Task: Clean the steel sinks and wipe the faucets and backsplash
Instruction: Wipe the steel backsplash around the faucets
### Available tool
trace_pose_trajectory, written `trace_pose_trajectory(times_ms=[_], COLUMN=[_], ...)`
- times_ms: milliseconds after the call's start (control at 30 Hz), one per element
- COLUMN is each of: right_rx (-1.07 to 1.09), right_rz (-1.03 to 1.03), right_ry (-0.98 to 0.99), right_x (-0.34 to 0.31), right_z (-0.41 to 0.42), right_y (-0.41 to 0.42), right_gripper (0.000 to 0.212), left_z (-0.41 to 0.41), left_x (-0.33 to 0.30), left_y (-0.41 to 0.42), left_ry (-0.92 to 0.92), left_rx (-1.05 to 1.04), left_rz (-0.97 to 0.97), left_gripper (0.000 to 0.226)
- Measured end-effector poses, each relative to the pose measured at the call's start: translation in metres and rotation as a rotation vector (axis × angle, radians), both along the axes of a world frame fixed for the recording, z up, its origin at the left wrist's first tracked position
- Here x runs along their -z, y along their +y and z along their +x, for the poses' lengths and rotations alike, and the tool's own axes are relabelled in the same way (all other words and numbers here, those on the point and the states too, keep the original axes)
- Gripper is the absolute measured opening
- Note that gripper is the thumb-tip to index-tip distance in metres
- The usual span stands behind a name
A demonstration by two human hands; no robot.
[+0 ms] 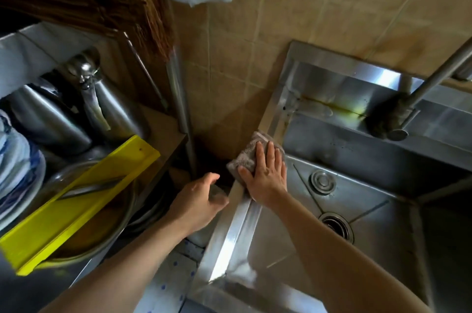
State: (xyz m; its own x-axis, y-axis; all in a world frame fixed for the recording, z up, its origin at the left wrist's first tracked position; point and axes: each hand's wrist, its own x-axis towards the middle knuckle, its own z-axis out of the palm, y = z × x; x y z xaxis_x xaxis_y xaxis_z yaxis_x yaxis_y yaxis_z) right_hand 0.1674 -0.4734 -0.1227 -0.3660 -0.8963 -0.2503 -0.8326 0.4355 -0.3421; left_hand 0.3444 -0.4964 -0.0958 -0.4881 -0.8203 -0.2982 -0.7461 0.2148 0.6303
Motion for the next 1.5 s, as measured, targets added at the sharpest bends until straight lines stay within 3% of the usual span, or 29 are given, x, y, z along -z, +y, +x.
trace_pose_trajectory(times_ms=[333,467,567,800,933,1167,1400,1500], right_rx=[0.022,-0.029,-0.061,-0.019,0.005,0.004,-0.019,0.014], right_rz=[-0.024,-0.026,-0.070,-0.028,0.003,-0.016,-0.036,-0.130], right_ry=[0.031,-0.008,-0.104,-0.025,0.013,0.044,0.113,0.053], right_x=[0.007,0.007,0.008,0.008,0.006,0.008,0.007,0.008], right_z=[-0.052,-0.023,0.008,-0.035,-0.072,-0.119,-0.142,-0.130], right_y=[-0.060,-0.022,0.020,-0.033,-0.079,-0.124,-0.144,-0.127], right_gripper=[0.075,0.092,0.085,0.093,0.070,0.073,0.073,0.064], left_z=[-0.034,-0.037,-0.040,-0.057,-0.089,-0.154,-0.161,-0.161], left_x=[0.016,0.013,0.011,0.000,0.000,0.009,0.014,0.011], left_y=[-0.023,-0.022,-0.021,-0.043,-0.063,-0.104,-0.114,-0.113], left_ry=[-0.086,-0.141,-0.143,-0.116,-0.063,-0.076,-0.165,-0.180], left_rx=[0.015,0.011,0.010,0.065,0.087,-0.003,-0.030,-0.037], left_rz=[0.059,0.036,0.021,0.102,0.009,-0.133,-0.039,-0.006], left_gripper=[0.076,0.077,0.074,0.106,0.096,0.076,0.080,0.084])
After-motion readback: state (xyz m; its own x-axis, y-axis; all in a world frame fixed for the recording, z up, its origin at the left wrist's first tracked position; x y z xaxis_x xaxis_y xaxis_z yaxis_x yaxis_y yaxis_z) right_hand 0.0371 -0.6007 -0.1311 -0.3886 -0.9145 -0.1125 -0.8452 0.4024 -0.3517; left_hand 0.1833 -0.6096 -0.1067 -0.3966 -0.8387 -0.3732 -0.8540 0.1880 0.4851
